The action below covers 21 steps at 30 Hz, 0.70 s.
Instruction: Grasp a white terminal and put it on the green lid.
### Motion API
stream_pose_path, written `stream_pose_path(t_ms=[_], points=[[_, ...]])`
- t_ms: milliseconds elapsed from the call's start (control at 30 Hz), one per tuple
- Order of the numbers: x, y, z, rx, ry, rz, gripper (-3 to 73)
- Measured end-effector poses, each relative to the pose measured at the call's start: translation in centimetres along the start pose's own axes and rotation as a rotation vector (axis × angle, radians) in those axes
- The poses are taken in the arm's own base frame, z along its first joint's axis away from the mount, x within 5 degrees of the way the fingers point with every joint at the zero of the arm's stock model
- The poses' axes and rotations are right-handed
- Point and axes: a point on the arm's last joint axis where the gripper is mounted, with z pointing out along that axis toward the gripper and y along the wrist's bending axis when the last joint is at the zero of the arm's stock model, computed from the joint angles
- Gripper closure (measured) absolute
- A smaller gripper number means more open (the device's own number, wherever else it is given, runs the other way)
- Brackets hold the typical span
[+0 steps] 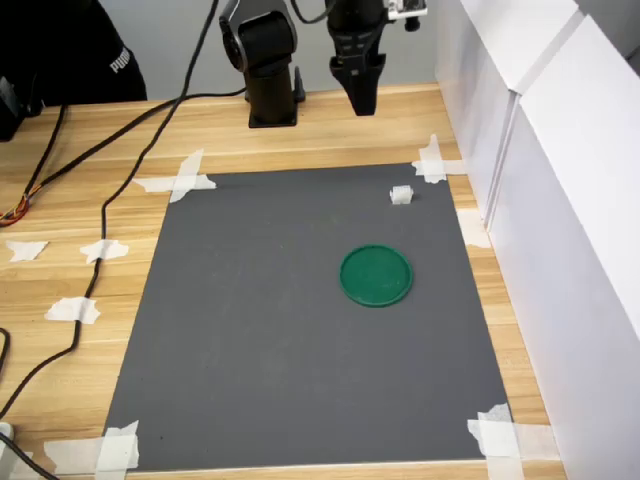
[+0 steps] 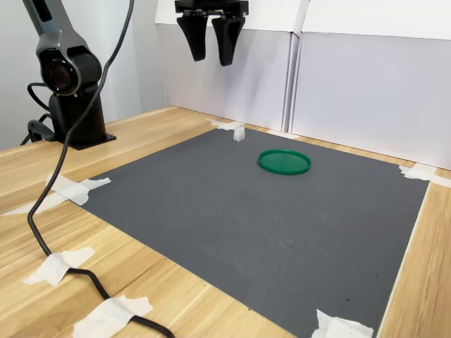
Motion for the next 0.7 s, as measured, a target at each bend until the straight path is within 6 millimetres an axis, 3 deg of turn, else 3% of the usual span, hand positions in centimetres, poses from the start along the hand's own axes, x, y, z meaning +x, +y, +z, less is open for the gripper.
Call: stream_pose_path(t_ms=[300, 700], points=[[-1.9, -0.6, 2.3, 0.039, -0.041, -0.073, 1.1], [-1.1, -0.3, 8.8, 0.008, 0.000, -0.101, 1.1]])
